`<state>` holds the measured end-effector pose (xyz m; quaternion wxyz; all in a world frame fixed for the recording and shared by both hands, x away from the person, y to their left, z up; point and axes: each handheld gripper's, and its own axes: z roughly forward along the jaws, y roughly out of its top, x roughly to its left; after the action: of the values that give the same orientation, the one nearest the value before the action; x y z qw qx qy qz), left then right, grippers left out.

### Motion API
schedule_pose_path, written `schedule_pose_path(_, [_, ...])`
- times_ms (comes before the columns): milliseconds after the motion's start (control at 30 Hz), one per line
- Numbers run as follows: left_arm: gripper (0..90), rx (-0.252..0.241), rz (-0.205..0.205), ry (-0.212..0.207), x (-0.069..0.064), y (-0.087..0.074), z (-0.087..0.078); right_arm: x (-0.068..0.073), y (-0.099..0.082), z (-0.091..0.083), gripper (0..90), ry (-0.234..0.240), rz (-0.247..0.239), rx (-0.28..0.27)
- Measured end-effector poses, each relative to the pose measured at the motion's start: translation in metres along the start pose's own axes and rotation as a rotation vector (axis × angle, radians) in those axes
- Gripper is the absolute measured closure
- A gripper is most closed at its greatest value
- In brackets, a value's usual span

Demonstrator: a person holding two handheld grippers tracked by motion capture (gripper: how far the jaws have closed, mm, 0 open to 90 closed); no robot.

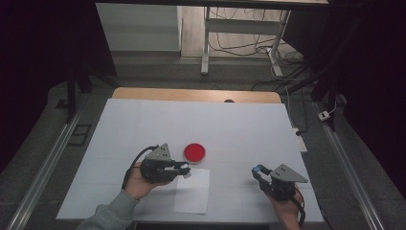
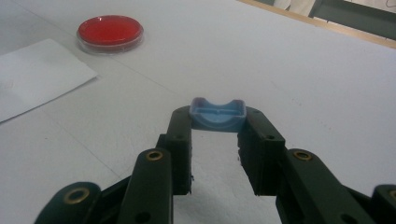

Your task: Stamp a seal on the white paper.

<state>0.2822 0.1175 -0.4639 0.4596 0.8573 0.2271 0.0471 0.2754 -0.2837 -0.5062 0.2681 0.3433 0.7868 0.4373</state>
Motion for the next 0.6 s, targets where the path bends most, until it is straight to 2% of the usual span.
schedule_pose_path(600, [75.6,0.033,0.020,-0.027,-0.010,-0.010,0.013,0.000,0.000,0.001,65.3,0.000,-0.001,0.001])
